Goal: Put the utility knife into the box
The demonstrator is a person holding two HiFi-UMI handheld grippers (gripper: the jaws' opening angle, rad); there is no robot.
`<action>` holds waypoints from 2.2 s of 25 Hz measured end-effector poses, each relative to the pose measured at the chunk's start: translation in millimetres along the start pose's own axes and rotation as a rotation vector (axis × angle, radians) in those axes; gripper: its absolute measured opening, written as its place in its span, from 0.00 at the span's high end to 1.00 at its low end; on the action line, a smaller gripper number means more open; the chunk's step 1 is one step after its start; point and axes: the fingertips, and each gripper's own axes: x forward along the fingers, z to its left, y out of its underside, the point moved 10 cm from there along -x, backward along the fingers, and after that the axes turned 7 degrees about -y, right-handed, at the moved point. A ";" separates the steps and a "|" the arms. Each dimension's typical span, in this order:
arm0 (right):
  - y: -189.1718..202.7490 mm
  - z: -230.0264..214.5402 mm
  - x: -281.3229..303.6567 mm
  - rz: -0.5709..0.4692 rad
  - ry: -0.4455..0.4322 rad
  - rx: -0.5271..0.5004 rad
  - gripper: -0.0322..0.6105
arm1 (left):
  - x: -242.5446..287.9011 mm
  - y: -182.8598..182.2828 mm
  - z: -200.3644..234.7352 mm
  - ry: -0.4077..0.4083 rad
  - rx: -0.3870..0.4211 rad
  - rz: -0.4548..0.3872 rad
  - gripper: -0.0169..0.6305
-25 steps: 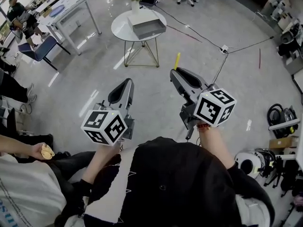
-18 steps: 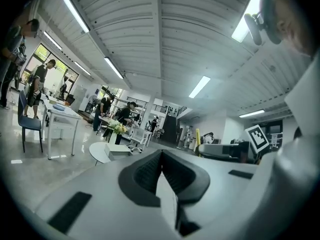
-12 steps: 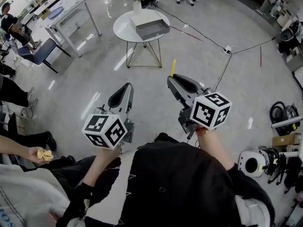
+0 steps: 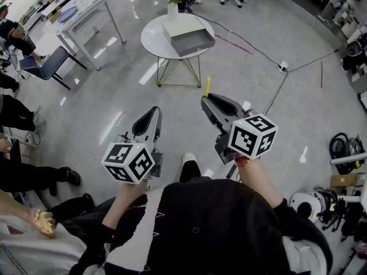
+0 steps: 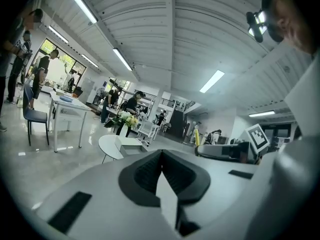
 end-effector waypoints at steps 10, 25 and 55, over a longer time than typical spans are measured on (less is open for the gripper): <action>-53.0 -61.6 76.0 0.005 -0.004 -0.039 0.84 | 92.5 -43.3 44.1 0.002 0.000 -0.020 0.96; -59.6 -103.1 108.7 -0.002 -0.001 0.009 0.84 | 144.9 -60.8 60.5 0.023 0.015 0.000 0.96; -120.7 -214.7 282.1 -0.013 0.194 0.089 0.84 | 346.6 -153.9 198.3 0.184 0.008 0.087 0.96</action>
